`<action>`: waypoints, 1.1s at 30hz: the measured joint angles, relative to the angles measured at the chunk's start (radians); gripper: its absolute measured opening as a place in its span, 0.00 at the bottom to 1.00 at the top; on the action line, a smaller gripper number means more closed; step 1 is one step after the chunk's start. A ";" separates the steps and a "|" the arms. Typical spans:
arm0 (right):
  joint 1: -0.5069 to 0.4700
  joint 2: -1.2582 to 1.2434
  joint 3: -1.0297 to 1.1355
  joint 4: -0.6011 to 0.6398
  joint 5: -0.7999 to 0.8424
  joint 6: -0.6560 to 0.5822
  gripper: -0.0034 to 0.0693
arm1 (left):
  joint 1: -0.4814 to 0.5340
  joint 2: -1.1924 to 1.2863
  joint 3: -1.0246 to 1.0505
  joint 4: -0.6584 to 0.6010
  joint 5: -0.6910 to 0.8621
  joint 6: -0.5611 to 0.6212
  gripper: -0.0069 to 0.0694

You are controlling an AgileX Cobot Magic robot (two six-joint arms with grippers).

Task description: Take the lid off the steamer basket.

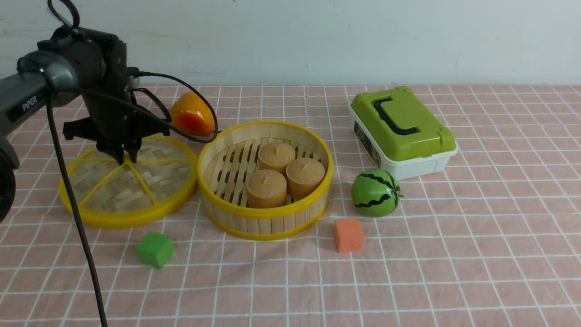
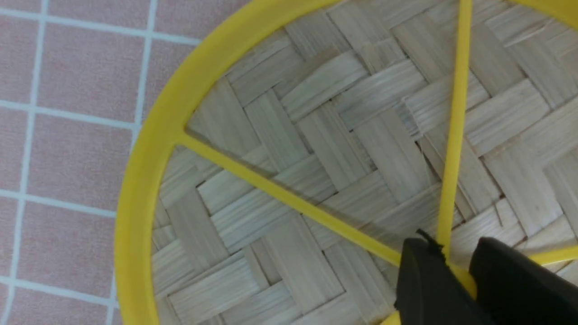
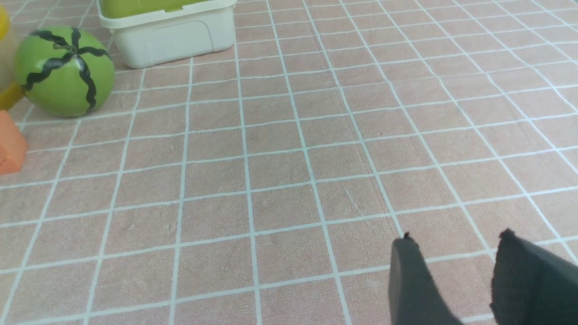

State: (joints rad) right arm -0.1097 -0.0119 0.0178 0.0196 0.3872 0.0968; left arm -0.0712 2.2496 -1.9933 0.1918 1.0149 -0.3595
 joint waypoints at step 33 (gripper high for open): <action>0.000 0.000 0.000 0.000 0.000 0.000 0.38 | 0.000 -1.298 1.030 -0.779 -0.609 0.710 0.07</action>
State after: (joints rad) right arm -0.1097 -0.0119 0.0178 0.0196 0.3872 0.0968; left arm -0.0712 0.9513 -0.9631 -0.5877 0.4058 0.3508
